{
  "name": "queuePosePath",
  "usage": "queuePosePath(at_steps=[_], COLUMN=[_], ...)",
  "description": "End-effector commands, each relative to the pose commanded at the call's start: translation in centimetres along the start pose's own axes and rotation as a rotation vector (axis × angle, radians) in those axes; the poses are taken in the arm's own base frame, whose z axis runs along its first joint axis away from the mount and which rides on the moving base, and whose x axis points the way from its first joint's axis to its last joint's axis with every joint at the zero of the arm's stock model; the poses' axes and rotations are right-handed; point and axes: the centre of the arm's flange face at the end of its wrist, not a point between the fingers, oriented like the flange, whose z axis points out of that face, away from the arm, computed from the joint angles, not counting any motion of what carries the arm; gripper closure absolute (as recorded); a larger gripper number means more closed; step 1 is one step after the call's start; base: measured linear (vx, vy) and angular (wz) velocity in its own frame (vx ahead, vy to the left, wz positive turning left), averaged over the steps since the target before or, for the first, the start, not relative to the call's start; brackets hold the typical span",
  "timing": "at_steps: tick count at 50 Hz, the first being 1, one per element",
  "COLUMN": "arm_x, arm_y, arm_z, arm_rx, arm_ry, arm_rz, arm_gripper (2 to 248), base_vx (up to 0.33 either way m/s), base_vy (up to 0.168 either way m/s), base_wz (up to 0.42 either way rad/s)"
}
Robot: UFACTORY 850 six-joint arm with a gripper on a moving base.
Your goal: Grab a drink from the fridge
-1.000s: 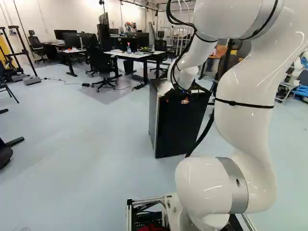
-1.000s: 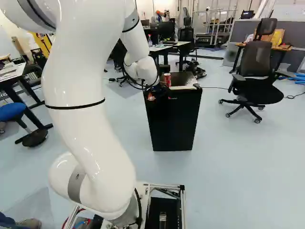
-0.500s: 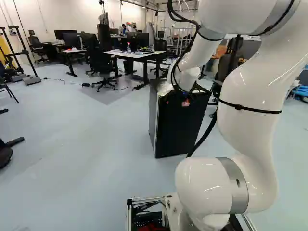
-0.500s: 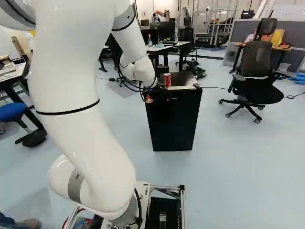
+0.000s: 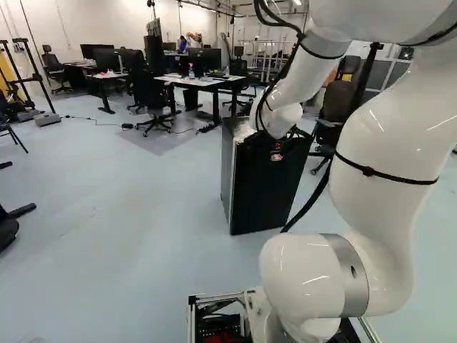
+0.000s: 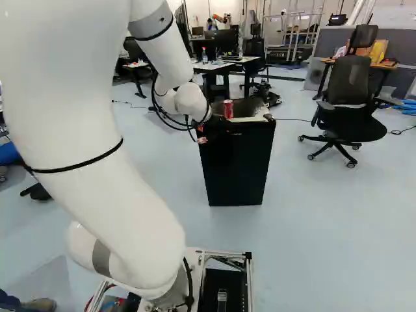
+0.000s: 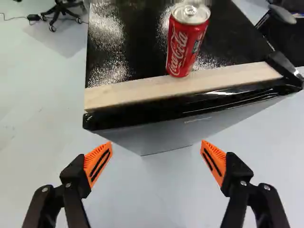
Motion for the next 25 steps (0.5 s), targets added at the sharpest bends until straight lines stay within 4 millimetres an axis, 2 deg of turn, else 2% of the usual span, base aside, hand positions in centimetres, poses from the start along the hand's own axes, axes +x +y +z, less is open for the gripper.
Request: queuePosePath(at_steps=[14,25], arm_x=[1.1,1.6], arm_y=[0.0,-0.1], arm_z=[-0.3,0.2], arm_rx=[0.003,0.009], arm_ry=[0.146,0.243], arm_rz=[-0.013,-0.024], arm_gripper=[3,3], base_vx=[0.0,0.0], base_vy=[0.0,0.0], base_wz=[0.0,0.0])
